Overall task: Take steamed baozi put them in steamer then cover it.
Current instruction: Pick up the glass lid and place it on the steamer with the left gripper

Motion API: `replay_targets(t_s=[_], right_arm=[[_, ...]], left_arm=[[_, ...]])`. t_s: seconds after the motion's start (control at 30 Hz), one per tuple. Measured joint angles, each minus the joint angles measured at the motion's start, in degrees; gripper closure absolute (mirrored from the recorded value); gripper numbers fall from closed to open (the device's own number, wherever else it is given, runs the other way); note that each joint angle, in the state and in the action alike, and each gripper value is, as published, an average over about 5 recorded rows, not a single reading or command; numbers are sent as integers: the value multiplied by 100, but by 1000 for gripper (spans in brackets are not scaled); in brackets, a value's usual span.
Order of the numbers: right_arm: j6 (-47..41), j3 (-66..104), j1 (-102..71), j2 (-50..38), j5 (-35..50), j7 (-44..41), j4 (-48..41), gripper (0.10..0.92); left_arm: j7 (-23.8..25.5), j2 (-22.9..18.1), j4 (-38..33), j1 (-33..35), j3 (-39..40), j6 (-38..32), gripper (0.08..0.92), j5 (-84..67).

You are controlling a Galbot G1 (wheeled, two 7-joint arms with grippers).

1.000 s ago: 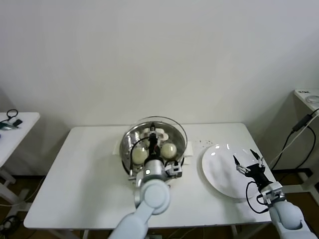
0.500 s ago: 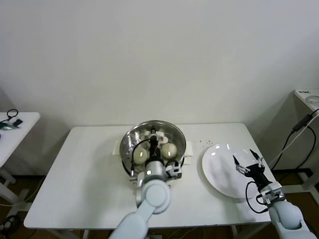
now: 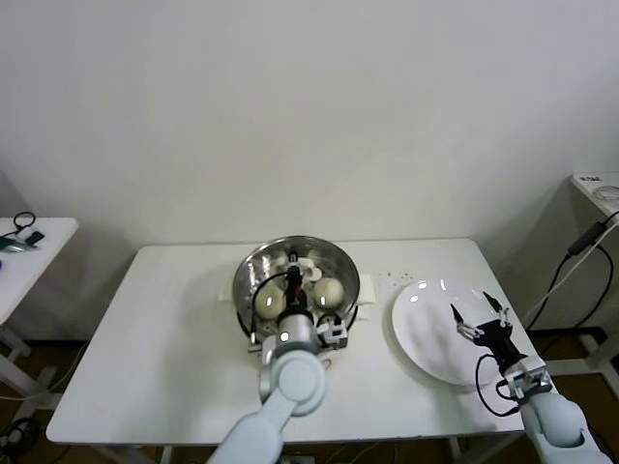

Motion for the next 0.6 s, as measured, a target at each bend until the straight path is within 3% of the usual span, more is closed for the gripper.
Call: replay_targets(t_s=[0.6], right_arm=[[31, 23, -11, 25, -52, -32, -14, 203]], left_arm=[[-168, 15, 87, 3, 55, 5, 850, -184]])
